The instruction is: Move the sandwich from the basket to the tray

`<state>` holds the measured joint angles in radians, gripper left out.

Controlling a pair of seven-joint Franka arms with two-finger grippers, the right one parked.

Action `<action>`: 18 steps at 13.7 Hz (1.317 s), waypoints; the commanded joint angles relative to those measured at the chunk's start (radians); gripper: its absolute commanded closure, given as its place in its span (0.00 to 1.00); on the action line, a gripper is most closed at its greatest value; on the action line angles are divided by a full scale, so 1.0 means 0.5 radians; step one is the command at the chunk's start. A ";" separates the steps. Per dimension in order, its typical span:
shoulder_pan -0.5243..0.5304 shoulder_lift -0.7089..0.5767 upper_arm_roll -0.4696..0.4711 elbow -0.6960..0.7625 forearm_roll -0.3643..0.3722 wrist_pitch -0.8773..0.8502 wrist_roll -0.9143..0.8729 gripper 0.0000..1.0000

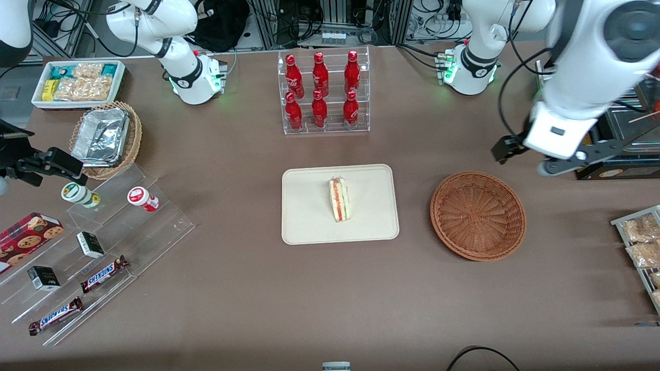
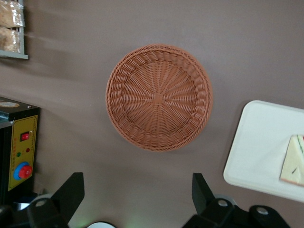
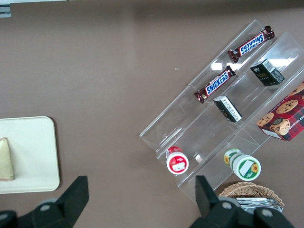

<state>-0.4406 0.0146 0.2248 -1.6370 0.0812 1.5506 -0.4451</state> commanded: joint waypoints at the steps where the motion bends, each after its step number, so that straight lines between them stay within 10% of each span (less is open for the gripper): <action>1: 0.251 -0.041 -0.133 0.037 -0.061 -0.140 0.276 0.00; 7: 1.132 -0.091 -0.961 0.034 -0.061 -0.211 0.436 0.00; 18: 1.065 0.054 -0.870 0.258 -0.061 -0.208 0.436 0.00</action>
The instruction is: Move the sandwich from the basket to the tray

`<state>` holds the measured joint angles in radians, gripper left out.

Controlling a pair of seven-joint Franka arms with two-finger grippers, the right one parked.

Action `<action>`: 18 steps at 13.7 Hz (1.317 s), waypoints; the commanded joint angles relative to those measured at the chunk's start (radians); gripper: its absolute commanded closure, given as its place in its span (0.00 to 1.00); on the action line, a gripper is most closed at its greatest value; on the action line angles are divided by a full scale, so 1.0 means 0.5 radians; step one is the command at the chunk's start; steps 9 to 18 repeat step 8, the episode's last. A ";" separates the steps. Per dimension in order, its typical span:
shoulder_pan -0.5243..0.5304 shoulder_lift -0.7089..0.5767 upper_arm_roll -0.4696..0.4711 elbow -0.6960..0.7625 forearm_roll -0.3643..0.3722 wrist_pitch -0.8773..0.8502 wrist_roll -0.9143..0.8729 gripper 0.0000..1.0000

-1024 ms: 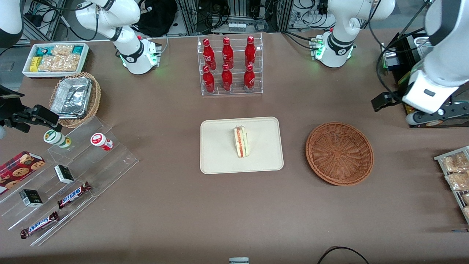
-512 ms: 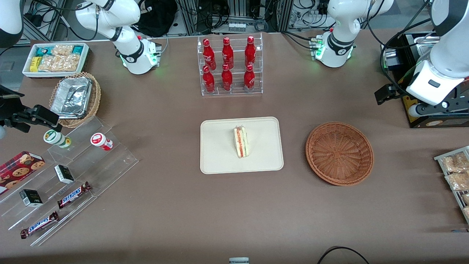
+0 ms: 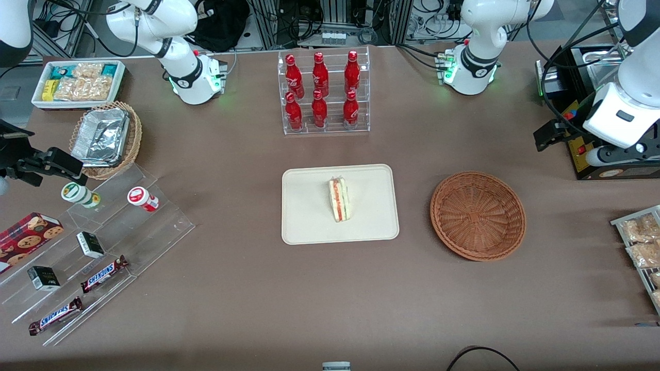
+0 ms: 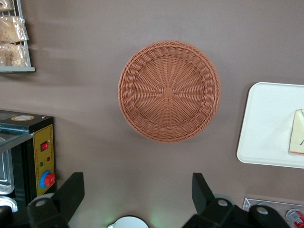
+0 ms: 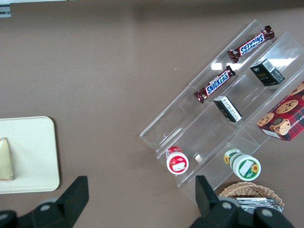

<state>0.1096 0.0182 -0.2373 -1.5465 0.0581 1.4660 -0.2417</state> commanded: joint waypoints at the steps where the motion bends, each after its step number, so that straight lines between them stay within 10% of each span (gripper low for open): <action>1: -0.038 0.043 0.075 0.077 -0.051 -0.039 0.032 0.00; 18: -0.038 0.025 0.159 0.062 -0.061 -0.045 0.223 0.00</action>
